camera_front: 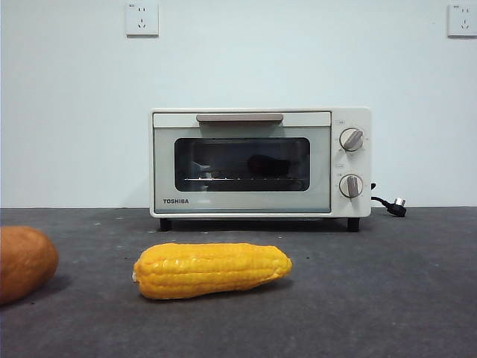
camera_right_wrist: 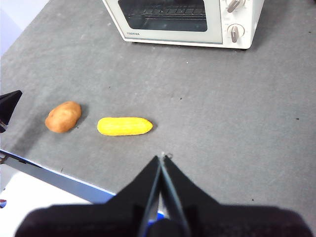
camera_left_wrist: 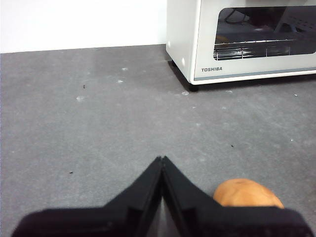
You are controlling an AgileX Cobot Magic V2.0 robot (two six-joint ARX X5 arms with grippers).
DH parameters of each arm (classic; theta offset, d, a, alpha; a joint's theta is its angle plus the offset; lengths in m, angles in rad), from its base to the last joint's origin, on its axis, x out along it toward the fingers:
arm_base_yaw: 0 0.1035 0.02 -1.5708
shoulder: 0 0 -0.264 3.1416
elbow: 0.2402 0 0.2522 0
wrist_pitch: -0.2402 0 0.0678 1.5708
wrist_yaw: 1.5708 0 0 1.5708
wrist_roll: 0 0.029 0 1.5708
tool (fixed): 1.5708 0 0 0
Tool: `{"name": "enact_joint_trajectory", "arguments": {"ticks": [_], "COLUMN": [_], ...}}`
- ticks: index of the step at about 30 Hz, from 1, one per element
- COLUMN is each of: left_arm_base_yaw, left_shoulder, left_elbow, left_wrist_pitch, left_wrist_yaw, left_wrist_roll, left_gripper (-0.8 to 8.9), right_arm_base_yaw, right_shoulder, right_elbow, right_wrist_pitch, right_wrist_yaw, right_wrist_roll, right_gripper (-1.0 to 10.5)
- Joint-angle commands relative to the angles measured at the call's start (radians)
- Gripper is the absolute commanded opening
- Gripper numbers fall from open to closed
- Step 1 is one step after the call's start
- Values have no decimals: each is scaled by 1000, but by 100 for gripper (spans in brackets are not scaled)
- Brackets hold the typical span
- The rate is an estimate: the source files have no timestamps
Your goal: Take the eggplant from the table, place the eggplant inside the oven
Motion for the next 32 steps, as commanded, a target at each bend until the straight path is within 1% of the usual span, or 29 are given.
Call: {"name": "enact_joint_trajectory", "arguments": {"ticks": [1,19,21,23,26,32], "left_arm_base_yaw": [-2,-2,-2,-2,-2,-2], "left_shoulder": [3,6,6,6,6,6], "left_elbow": [-9,-9,-9,-9,-9,-9], "left_wrist_pitch": [10,10,10,10,10,10], "left_wrist_yaw": [3,3,3,3,3,3], "left_wrist_roll": [-10,-10,-10,-10,-10,-10], "left_gripper": [-4,-4,-4,-4,-3,-3], "right_arm_base_yaw": [0,0,0,-8,-53,-227], "right_shoulder": [0,0,0,0,-2,-43], "right_elbow": [0,0,0,0,0,-9], "right_wrist_pitch": [-22,-22,-22,-21,8,171], "right_wrist_yaw": [4,4,27,89,182,186], "right_wrist_roll": [-7,-9,-34,-57,-90,-140], "right_gripper": [1,1,1,1,1,1]}}
